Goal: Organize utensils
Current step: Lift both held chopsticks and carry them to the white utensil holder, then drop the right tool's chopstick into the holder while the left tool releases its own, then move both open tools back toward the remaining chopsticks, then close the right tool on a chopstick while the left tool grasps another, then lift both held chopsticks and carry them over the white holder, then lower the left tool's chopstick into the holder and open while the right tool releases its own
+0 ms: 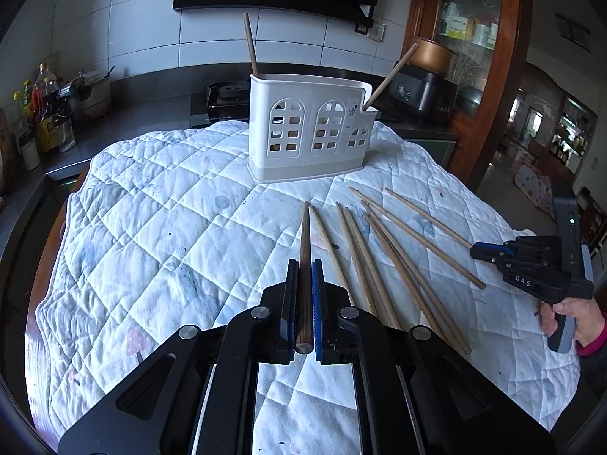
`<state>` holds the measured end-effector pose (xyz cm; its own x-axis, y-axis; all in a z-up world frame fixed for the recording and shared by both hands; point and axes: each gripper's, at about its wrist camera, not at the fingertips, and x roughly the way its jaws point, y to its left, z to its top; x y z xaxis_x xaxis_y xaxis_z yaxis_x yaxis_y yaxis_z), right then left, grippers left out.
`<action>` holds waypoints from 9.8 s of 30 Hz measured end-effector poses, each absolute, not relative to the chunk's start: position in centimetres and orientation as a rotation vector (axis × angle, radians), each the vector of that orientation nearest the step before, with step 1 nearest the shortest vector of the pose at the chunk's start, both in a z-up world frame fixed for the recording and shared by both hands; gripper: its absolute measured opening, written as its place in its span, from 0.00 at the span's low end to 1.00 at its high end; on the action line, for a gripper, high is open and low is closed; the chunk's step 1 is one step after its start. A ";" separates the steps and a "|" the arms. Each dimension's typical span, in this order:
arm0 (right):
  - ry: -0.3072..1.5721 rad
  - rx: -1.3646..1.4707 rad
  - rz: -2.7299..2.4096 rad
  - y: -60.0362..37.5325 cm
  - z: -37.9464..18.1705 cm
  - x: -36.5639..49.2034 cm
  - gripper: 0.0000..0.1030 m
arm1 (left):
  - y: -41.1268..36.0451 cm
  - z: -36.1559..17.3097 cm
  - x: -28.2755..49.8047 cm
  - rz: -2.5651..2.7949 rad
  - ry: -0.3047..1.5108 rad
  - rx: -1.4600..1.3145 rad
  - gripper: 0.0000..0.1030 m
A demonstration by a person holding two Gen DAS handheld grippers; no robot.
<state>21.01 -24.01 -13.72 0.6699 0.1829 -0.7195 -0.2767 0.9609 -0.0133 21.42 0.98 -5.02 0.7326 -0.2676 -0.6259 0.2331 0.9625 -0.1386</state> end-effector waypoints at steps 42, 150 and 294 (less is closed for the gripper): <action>0.431 -0.038 0.410 -19.1 15.0 31.4 0.06 | 0.7 12.8 28.9 -0.335 0.452 0.039 0.05; 0.854 -0.127 0.312 -20.6 -15.1 21.8 0.08 | -2.2 -9.2 20.1 -0.321 0.862 -0.183 0.17; 0.479 -0.100 0.292 -21.1 5.9 24.2 0.51 | -1.2 12.6 31.2 -0.296 0.551 -0.013 0.10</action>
<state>24.25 -21.09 5.93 0.8472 0.2530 -0.4673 -0.2995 0.9537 -0.0267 31.23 -1.17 12.57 0.8106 -0.2807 -0.5139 0.2735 0.9575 -0.0914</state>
